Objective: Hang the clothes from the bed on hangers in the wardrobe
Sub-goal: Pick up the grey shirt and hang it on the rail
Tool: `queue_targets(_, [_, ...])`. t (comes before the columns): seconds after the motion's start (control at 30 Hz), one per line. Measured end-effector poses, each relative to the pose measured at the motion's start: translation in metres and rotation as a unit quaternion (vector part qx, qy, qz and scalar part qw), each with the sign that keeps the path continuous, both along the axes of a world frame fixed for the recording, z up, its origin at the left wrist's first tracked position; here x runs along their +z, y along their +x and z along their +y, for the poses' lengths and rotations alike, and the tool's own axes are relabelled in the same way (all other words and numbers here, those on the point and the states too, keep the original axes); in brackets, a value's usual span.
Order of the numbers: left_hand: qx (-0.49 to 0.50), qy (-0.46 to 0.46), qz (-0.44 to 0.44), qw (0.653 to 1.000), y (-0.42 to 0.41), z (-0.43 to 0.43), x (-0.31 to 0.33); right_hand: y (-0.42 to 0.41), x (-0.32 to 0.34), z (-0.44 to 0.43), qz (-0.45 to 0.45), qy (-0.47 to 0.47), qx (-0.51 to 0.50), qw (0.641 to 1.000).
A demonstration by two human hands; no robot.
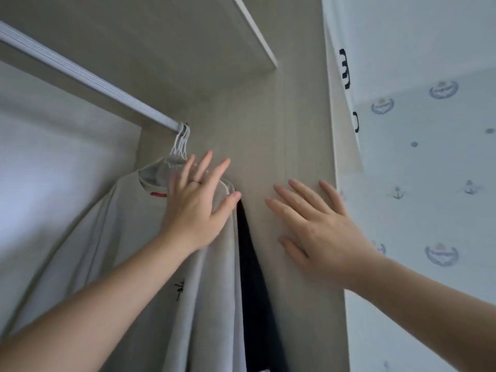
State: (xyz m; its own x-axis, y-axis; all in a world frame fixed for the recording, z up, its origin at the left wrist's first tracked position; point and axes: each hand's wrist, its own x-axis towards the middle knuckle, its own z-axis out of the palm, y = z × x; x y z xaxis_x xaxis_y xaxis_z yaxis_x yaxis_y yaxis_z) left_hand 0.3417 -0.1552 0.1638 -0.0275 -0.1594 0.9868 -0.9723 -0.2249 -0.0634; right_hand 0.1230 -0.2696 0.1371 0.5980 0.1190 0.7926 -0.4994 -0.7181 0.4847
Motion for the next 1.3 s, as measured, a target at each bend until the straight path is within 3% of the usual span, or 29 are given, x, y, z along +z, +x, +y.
queue_targets(0.1, [-0.037,0.018,-0.051,0.998,-0.057,-0.013,-0.032,-0.059,-0.038,-0.01,-0.025,0.025,0.0,0.999])
queue_targets(0.27, [-0.103,0.103,-0.056,0.988,-0.164,-0.052,-0.108,-0.165,-0.122,-0.04,-0.005,0.118,-0.031,0.992])
queue_targets(0.47, [-0.209,0.224,0.038,0.951,-0.296,-0.113,-0.236,-0.311,-0.23,-0.066,-0.012,0.264,-0.131,0.955])
queue_targets(0.67, [-0.293,0.375,0.158,0.865,-0.433,-0.161,-0.379,-0.445,-0.358,-0.059,-0.071,0.439,-0.231,0.865])
queue_targets(0.87, [-0.338,0.549,0.223,0.731,-0.552,-0.177,-0.503,-0.553,-0.452,-0.044,-0.13,0.557,-0.354,0.74])
queue_targets(0.97, [-0.345,0.616,0.208,0.677,-0.594,-0.195,-0.54,-0.592,-0.485,-0.046,-0.136,0.592,-0.397,0.688])
queue_targets(1.1, [-0.36,0.669,0.159,0.631,-0.635,-0.242,-0.571,-0.628,-0.518,-0.069,-0.138,0.629,-0.438,0.627])
queue_targets(1.3, [-0.387,0.701,0.128,0.585,-0.691,-0.352,-0.592,-0.669,-0.545,-0.132,-0.184,0.642,-0.493,0.558])
